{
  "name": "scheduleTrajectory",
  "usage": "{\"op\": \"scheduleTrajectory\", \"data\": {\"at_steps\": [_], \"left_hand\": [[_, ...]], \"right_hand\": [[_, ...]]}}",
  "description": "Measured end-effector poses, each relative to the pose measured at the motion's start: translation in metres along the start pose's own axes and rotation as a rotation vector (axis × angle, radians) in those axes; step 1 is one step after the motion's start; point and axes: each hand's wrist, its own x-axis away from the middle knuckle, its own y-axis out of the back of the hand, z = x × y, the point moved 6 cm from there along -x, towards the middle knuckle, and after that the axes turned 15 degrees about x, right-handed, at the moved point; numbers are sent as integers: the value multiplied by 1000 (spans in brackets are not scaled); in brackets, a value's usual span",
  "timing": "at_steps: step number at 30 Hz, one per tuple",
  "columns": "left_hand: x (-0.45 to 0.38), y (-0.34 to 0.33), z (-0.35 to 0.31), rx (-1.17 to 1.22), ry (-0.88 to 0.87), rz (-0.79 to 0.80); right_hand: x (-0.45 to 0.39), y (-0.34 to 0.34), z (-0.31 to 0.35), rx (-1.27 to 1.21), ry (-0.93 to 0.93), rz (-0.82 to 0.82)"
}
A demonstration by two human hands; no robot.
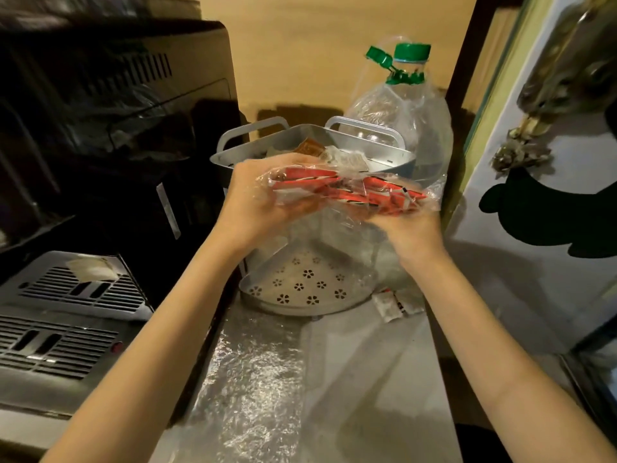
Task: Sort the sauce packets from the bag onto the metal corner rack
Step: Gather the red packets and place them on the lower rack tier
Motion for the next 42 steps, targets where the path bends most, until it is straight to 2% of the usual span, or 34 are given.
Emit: {"op": "scheduleTrajectory", "data": {"at_steps": [4,8,11,13,15,21,26,29,32,35,38,42], "left_hand": [[5,4,14,-4,23,-39],[22,2,43,13,155,-98],[34,-1,67,25,176,-80],[45,-1,89,44,207,-94],[55,-2,114,80,271,-130],[70,-10,169,242,522,-215],[71,-15,199,335,721,-302],[71,-12,213,384,791,-327],[69,-11,222,419,839,-286],[67,-12,226,570,896,-331],[64,-12,229,616,931,-343],[54,-4,221,526,886,-270]], "right_hand": [[-5,-9,-4,2,12,37],[-3,-20,-36,9,-100,55],[2,-30,-67,34,-215,152],[2,-37,-81,68,-200,184],[-3,-42,-90,73,-182,173],[-10,-60,-138,-15,-346,236],[-20,-65,-153,108,-435,331],[-28,-64,-166,79,-463,373],[-36,-62,-177,-71,-540,327],[-41,-60,-189,-213,-611,269],[-43,-56,-190,-243,-601,258],[-50,-48,-184,-177,-539,238]]}}
